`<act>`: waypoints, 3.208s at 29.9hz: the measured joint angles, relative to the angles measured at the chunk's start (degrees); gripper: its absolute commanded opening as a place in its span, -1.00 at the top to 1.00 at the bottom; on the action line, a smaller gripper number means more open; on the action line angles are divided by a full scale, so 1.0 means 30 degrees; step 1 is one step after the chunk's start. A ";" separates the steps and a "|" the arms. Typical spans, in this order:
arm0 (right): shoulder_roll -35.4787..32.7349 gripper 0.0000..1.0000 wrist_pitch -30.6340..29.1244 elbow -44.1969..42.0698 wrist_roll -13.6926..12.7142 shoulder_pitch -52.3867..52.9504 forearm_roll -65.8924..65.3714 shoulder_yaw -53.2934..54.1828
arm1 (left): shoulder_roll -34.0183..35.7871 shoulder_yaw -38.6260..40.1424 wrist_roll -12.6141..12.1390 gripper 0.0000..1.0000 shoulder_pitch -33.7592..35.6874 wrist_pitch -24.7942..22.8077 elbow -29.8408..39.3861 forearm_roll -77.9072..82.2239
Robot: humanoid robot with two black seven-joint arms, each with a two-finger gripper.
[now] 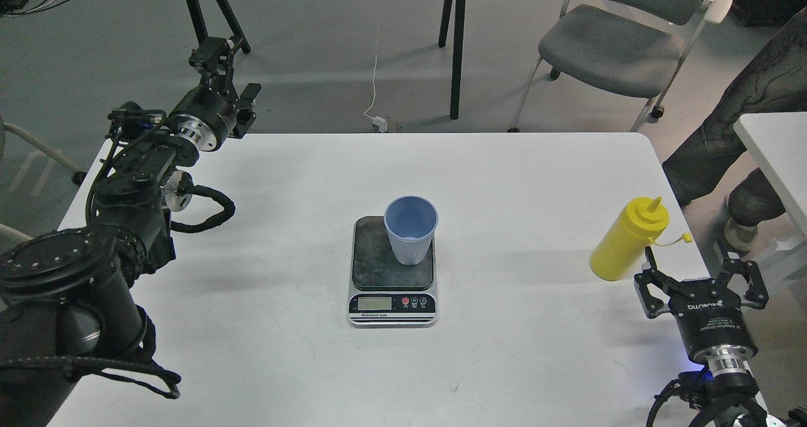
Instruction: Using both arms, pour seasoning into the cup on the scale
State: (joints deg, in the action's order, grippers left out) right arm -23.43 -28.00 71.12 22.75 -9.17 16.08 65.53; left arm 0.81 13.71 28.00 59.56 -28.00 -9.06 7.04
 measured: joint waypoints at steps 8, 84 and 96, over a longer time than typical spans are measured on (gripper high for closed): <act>-0.1244 -0.93 0.0000 -0.0176 -0.0064 0.0005 -0.0026 -0.0007 | -0.0012 -0.0026 0.0000 -0.80 -0.0041 0.0000 0.0003 0.0005; 0.0534 -0.97 0.0000 -1.0506 -0.0555 1.8675 -0.6598 -0.8247 | 0.0566 0.0166 0.0000 -0.80 0.1980 0.0002 -0.0058 -0.0470; 0.0572 -0.97 0.0000 -1.0526 -0.0584 1.8675 -0.6620 -0.8283 | 0.0612 0.0075 0.0000 -0.80 0.2490 0.0001 -0.0055 -0.0471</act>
State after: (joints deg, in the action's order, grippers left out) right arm -21.72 -28.00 39.54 21.00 46.85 -3.78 40.68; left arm 2.65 13.93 28.00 67.03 -28.00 -9.23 5.62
